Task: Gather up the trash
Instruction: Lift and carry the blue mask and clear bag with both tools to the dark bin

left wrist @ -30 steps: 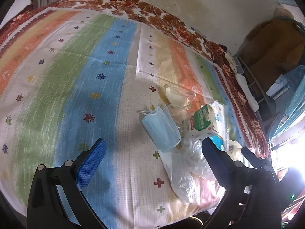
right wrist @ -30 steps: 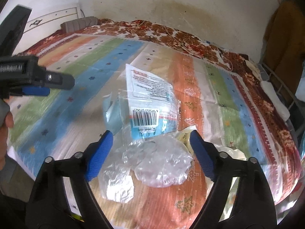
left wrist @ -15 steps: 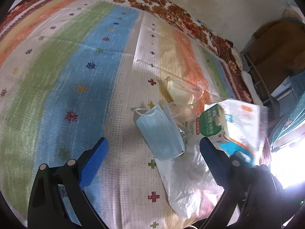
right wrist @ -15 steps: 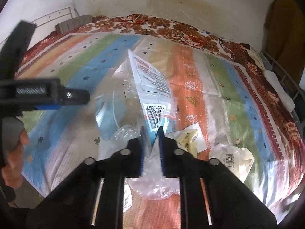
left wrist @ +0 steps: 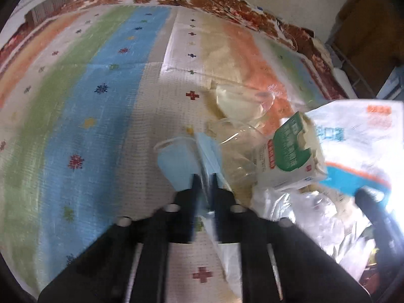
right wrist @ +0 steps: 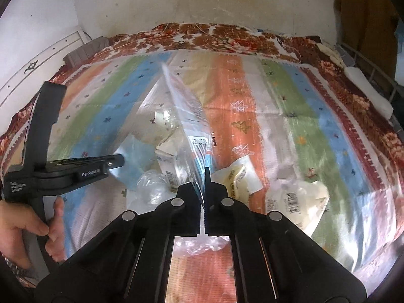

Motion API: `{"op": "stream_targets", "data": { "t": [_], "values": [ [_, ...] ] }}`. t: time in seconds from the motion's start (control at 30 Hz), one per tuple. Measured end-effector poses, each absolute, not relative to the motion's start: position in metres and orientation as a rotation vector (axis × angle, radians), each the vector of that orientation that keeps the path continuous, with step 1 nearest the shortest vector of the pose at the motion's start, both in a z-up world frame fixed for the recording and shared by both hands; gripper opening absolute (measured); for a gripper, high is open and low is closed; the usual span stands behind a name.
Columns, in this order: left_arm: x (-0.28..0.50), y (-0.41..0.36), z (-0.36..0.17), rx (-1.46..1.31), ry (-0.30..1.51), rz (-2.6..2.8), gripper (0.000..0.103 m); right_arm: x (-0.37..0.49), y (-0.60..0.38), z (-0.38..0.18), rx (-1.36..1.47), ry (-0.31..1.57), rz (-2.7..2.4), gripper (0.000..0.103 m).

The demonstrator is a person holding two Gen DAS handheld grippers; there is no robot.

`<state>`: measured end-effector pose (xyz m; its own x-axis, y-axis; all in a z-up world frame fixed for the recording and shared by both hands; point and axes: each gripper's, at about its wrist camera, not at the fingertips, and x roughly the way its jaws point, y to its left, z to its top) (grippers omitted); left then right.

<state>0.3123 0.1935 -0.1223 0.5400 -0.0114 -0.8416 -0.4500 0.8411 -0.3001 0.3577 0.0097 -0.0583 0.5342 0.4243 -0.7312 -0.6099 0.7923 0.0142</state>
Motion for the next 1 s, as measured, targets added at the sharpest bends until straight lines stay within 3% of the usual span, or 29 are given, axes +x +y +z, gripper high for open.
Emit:
{"op": "stream_targets", "data": {
  "t": [0.37, 1.0],
  "values": [
    [0.281, 0.213, -0.084, -0.554, 0.921, 0.265, 0.003, 0.36, -0.014, -0.031, -0.234, 0.751, 0.636, 0.0],
    [0.237, 0.163, -0.009, -0.547, 0.851, 0.134, 0.003, 0.297, -0.051, 0.025, -0.199, 0.685, 0.737, 0.0]
  ]
}}
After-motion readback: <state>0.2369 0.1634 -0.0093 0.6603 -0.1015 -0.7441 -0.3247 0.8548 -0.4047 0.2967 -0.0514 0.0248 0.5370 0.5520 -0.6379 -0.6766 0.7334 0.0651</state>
